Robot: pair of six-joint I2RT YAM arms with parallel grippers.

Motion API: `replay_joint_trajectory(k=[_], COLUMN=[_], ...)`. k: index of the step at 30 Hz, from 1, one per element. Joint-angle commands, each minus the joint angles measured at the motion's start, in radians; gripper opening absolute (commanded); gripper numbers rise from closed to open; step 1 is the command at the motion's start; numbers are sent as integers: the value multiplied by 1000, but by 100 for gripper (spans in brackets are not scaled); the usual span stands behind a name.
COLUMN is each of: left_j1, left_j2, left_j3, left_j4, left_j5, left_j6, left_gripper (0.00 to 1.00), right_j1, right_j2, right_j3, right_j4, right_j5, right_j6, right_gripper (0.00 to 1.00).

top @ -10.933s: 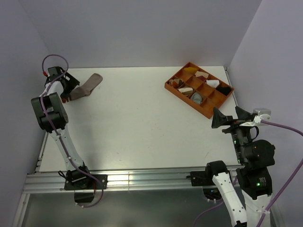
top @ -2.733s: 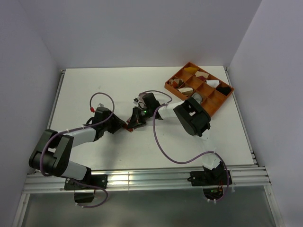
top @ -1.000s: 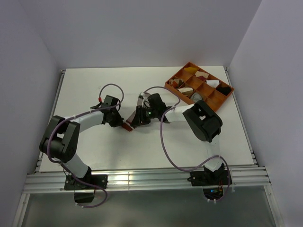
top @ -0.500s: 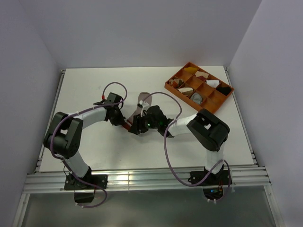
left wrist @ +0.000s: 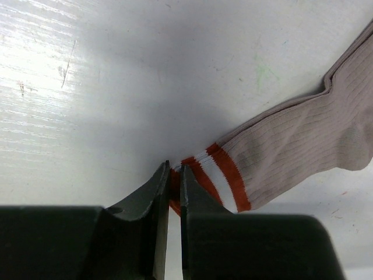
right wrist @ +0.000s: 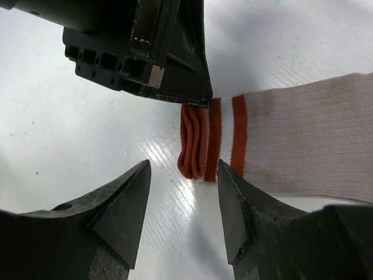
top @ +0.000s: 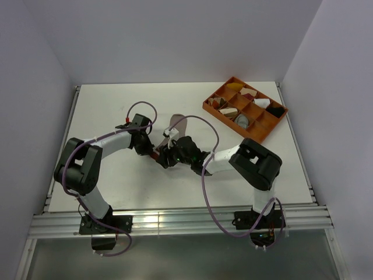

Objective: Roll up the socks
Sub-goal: Roll the sock at the center of the board.

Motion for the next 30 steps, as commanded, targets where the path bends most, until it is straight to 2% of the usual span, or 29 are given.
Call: replay_joint_trajectory(k=[1,8,13,18,23,25,26,30], left_j1=[-6,-6,-6,-6,-6,-6,-6,-6], left_j2=[10,18,22,27,27,24,24,-1], left_j3=[37,43,52,57,57,54,52,42], left_j4=[-33,-34,-39,-42,-39,-34,-33,-17], left_j5=[0,13,18,21,23,23,21,15], left_j6=[19,16,15,12,9,4,3,-20], left_gripper=[0,0,0,0,0,0,0,4], right_j1=[23,52,67,92,92,92,91,60], right_j2=[25,69,77,86,91,86,83,74], right_j3=[35,72,72,84,84,82,81,60], right_j4=[33,-10,-22,-45,-59,-67,-70,-80], right_j5=[54,83,117,206,231,226,218,134], right_j6=[-58,-84,-98,-106,-75,-63,-40,69], right_gripper=[57,56,50,36,22,13,3,0])
